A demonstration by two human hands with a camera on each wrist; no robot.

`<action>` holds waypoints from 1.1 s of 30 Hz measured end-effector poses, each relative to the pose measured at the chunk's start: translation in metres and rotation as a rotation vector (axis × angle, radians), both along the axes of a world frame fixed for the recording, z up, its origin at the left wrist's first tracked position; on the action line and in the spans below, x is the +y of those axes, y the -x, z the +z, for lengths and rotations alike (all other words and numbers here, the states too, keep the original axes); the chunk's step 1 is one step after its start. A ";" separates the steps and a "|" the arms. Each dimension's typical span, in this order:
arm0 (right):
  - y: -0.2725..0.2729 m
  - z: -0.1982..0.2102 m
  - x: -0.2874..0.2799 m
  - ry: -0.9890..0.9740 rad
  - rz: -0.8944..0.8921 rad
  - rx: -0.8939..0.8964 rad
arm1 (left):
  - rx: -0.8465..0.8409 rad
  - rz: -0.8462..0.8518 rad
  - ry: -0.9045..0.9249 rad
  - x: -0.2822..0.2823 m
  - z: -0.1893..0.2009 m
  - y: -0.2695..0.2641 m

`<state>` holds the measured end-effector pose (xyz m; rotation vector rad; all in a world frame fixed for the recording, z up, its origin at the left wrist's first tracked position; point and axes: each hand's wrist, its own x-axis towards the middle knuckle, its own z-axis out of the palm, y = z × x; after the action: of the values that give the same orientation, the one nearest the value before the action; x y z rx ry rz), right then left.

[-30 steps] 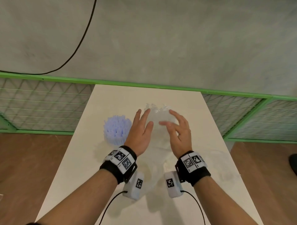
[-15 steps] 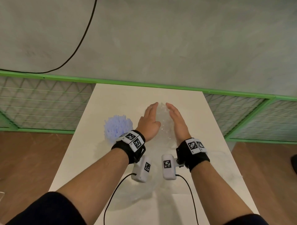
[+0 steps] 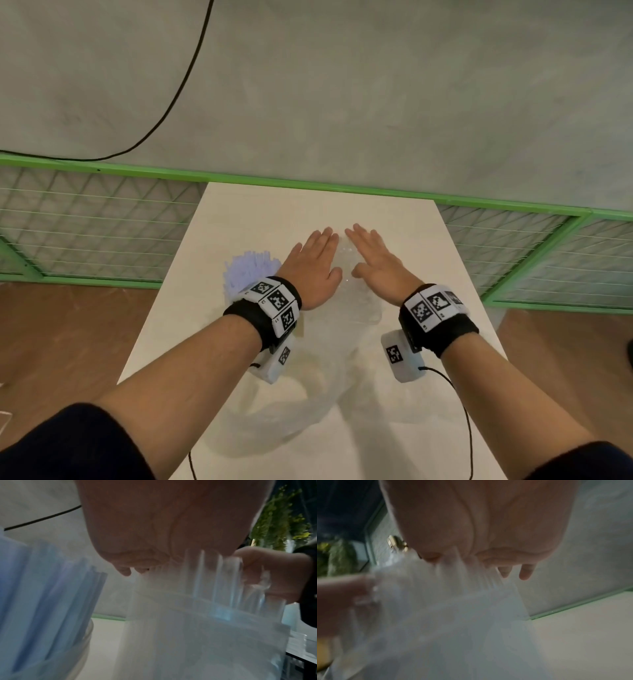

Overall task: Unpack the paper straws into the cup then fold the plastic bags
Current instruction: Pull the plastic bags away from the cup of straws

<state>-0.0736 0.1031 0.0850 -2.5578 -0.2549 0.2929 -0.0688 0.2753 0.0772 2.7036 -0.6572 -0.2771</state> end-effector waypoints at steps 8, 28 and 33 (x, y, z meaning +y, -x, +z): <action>-0.005 -0.009 0.000 0.034 -0.150 -0.261 | -0.109 0.037 0.023 0.010 0.008 0.002; 0.024 -0.008 0.000 0.137 -0.017 -0.241 | -0.062 0.037 -0.086 0.008 0.006 -0.007; 0.009 -0.013 0.007 0.224 -0.023 -0.096 | -0.027 -0.010 -0.120 0.010 -0.009 0.006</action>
<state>-0.0822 0.1103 0.0720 -2.7983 -0.2401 0.1992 -0.0743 0.2855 0.0683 2.8232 -0.6820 -0.2920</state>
